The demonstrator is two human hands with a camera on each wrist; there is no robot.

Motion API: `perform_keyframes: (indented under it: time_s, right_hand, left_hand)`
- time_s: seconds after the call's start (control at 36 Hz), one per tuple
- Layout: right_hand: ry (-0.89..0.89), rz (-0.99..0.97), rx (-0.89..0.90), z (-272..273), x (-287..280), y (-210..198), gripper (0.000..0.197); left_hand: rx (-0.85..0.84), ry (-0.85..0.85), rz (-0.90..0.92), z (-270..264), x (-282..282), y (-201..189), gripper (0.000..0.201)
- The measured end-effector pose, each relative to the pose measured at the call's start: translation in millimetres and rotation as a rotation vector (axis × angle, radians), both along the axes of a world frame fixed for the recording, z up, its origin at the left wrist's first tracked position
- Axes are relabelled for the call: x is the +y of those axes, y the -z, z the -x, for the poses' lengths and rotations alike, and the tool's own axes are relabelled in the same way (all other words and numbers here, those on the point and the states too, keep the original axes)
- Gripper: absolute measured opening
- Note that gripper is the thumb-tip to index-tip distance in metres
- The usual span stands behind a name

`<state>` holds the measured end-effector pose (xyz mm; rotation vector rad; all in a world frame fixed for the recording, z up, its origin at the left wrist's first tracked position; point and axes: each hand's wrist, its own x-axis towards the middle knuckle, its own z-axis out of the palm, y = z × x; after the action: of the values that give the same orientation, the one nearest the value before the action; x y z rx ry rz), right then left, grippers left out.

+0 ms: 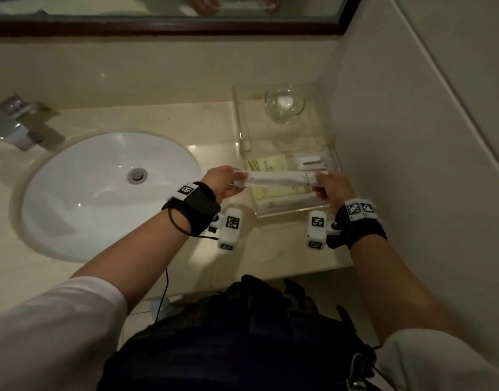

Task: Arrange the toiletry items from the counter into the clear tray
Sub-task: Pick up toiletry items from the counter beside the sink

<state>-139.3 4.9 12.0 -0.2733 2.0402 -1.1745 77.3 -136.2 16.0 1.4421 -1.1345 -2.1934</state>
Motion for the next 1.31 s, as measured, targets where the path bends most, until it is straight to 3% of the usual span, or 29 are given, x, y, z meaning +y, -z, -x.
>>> perform_keyframes:
  time_s: [0.08, 0.17, 0.36, 0.72, 1.03, 1.31]
  right_hand:
    - [-0.023, -0.060, 0.051, 15, 12, 2, 0.025]
    - [-0.089, -0.131, 0.123, 24, 19, 4, 0.026]
    - [-0.177, -0.278, 0.274, 32, 30, 9, 0.030]
    - [-0.293, -0.363, 0.388, 36, 31, 13, 0.028]
    - [-0.416, -0.345, 0.469, 41, 33, 16, 0.021]
    - [-0.487, -0.365, 0.561, 42, 29, 23, 0.020]
  left_hand:
    - [-0.129, 0.098, 0.095, 14, 7, 5, 0.009]
    - [-0.225, 0.177, 0.196, 23, 11, 10, 0.015]
    - [-0.354, 0.355, 0.372, 34, 21, 12, 0.017]
    - [-0.571, 0.547, 0.682, 39, 27, 18, 0.013]
    - [-0.613, 0.649, 0.744, 41, 28, 17, 0.011]
    - [-0.571, 0.710, 0.857, 40, 31, 18, 0.023]
